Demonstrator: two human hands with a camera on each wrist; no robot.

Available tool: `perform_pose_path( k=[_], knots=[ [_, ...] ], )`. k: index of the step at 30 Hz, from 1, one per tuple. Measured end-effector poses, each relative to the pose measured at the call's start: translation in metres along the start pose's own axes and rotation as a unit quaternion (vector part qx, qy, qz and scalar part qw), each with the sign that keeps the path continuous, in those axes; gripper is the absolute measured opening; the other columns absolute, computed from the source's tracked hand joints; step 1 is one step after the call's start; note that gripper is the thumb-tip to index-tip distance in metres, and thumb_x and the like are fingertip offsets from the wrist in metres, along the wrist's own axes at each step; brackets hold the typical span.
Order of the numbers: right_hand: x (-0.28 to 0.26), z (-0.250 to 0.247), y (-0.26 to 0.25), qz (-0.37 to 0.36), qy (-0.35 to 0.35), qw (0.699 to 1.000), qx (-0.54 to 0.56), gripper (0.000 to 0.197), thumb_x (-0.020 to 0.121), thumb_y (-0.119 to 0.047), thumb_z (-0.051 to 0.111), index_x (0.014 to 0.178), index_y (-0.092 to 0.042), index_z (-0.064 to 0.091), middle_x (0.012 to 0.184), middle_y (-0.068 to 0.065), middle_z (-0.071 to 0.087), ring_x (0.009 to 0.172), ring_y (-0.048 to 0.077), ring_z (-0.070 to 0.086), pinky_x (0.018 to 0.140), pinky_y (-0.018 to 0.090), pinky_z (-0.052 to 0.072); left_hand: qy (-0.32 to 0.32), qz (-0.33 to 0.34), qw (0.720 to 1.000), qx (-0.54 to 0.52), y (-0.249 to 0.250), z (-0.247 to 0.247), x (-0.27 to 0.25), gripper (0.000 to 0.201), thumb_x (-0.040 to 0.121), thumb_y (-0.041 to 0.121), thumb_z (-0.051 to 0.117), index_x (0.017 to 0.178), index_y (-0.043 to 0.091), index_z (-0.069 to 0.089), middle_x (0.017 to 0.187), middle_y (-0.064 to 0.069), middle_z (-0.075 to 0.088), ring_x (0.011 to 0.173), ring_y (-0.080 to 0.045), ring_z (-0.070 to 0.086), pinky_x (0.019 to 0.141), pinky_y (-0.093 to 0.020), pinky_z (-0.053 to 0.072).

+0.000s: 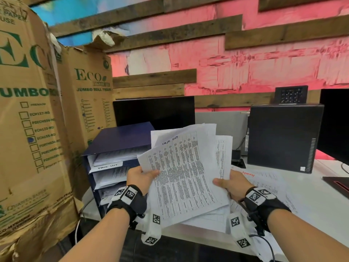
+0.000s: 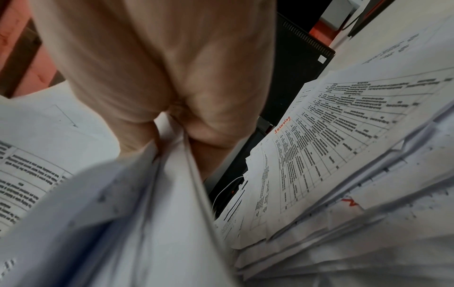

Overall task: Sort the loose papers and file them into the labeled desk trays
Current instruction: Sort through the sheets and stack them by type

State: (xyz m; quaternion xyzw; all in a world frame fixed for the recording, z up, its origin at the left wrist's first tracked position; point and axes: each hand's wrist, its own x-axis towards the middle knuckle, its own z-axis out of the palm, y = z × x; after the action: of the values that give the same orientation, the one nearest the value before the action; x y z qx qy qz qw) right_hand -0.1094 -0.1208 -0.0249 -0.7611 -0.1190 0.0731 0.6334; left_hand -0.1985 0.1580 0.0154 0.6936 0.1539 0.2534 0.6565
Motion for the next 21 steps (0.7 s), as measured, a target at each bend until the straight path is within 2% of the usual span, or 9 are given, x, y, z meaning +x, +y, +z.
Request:
perform_pose_path(
  k=[3, 5, 9, 12, 16, 21],
  knots=[
    [0.003, 0.002, 0.003, 0.011, -0.002, 1.0, 0.008, 0.024, 0.078, -0.015, 0.075, 0.101, -0.02, 0.068, 0.105, 0.005, 0.072, 0.097, 0.029, 0.068, 0.085, 0.054, 0.054, -0.004, 0.0, 1.0, 0.011, -0.002, -0.003, 0.0, 0.03, 0.08, -0.003, 0.071, 0.109, 0.0, 0.068, 0.105, -0.011, 0.069, 0.094, -0.026, 0.066, 0.089, -0.04, 0.053],
    [0.003, 0.003, 0.004, 0.014, -0.002, 1.0, 0.016, 0.024, 0.077, -0.014, 0.075, 0.1, -0.019, 0.068, 0.103, 0.006, 0.073, 0.096, 0.03, 0.068, 0.084, 0.055, 0.054, -0.004, -0.001, 1.0, 0.023, -0.004, -0.006, 0.002, 0.03, 0.079, -0.004, 0.071, 0.109, 0.0, 0.067, 0.105, -0.013, 0.069, 0.096, -0.028, 0.065, 0.088, -0.04, 0.052],
    [0.001, 0.007, 0.005, 0.005, 0.002, 1.0, 0.015, 0.021, 0.079, -0.012, 0.074, 0.097, -0.021, 0.068, 0.103, 0.005, 0.072, 0.096, 0.028, 0.068, 0.086, 0.054, 0.053, -0.017, -0.006, 0.999, 0.039, -0.006, -0.01, 0.004, 0.029, 0.077, -0.007, 0.071, 0.105, 0.001, 0.068, 0.108, -0.017, 0.069, 0.091, -0.027, 0.066, 0.081, -0.037, 0.053],
    [0.0, 0.009, 0.003, -0.005, -0.001, 1.0, 0.002, 0.02, 0.081, -0.011, 0.071, 0.096, -0.023, 0.067, 0.103, 0.003, 0.071, 0.096, 0.025, 0.067, 0.087, 0.051, 0.053, -0.016, 0.002, 0.998, 0.058, -0.004, -0.012, 0.002, 0.031, 0.079, -0.006, 0.07, 0.11, -0.001, 0.066, 0.111, -0.017, 0.068, 0.087, -0.023, 0.063, 0.077, -0.032, 0.052],
    [0.003, 0.009, 0.003, -0.001, -0.007, 1.0, 0.01, 0.021, 0.08, -0.009, 0.073, 0.098, -0.02, 0.068, 0.108, 0.006, 0.071, 0.098, 0.026, 0.067, 0.089, 0.05, 0.053, -0.016, 0.012, 0.996, 0.087, -0.003, -0.013, 0.0, 0.033, 0.08, -0.004, 0.07, 0.112, 0.001, 0.066, 0.113, -0.015, 0.068, 0.084, -0.02, 0.063, 0.064, -0.025, 0.051],
    [0.008, 0.009, 0.004, 0.003, -0.008, 0.999, 0.038, 0.025, 0.078, -0.006, 0.073, 0.1, -0.017, 0.068, 0.112, 0.01, 0.069, 0.101, 0.029, 0.066, 0.092, 0.052, 0.051, -0.014, 0.024, 0.993, 0.111, 0.0, -0.013, 0.001, 0.034, 0.078, -0.002, 0.072, 0.111, 0.004, 0.067, 0.112, -0.013, 0.069, 0.083, -0.018, 0.064, 0.067, -0.025, 0.052]
  ],
)
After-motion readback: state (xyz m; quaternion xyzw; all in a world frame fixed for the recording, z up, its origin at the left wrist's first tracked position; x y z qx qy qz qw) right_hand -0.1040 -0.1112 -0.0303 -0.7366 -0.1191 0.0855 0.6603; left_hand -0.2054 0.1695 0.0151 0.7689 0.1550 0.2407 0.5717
